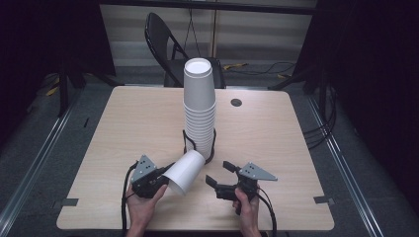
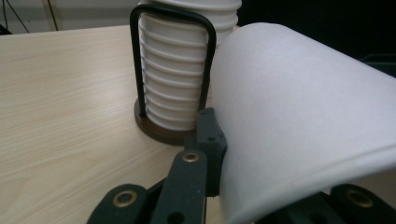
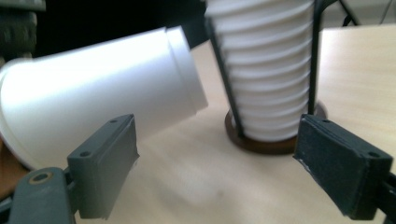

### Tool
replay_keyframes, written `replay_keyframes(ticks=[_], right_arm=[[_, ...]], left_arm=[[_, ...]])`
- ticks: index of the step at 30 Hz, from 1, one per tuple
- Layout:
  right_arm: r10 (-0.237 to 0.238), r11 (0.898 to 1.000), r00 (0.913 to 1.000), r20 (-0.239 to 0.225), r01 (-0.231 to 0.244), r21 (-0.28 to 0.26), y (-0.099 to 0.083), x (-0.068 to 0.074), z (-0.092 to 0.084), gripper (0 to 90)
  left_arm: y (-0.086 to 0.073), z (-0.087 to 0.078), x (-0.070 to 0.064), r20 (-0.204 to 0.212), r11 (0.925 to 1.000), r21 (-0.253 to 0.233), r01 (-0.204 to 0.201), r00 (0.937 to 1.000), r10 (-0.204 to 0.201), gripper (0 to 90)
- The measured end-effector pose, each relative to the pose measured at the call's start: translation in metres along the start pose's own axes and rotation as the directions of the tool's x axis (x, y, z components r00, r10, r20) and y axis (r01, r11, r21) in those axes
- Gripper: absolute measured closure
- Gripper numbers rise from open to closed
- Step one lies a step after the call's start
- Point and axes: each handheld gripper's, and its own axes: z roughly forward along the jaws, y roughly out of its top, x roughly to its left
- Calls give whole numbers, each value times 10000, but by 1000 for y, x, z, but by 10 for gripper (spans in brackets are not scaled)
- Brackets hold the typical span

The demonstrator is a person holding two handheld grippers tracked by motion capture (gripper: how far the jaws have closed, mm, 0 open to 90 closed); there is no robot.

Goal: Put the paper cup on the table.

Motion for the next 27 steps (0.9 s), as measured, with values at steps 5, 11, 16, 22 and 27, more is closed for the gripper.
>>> replay_keyframes(ticks=[5,11,16,22,27], right_arm=[[-949,9925,9955,-22,947,774,-2,4,3,133],[-2618,9621,9626,697,2545,979,-5,14,7,130],[-3395,9355,9369,832,3271,1337,-9,18,11,133],[-4665,8711,8828,546,4479,2017,-13,25,14,137],[-6016,7837,7967,578,5746,2359,-16,30,16,137]], left_arm=[[11,-5,1,-55,9993,203,-324,9995,325,868],[16,-4,4,47,9974,579,-423,9991,421,868],[16,-3,5,125,9934,1053,-458,9989,448,868],[18,0,6,90,9861,1571,-551,9985,543,868],[20,3,6,229,9822,1797,-556,9984,523,868]])
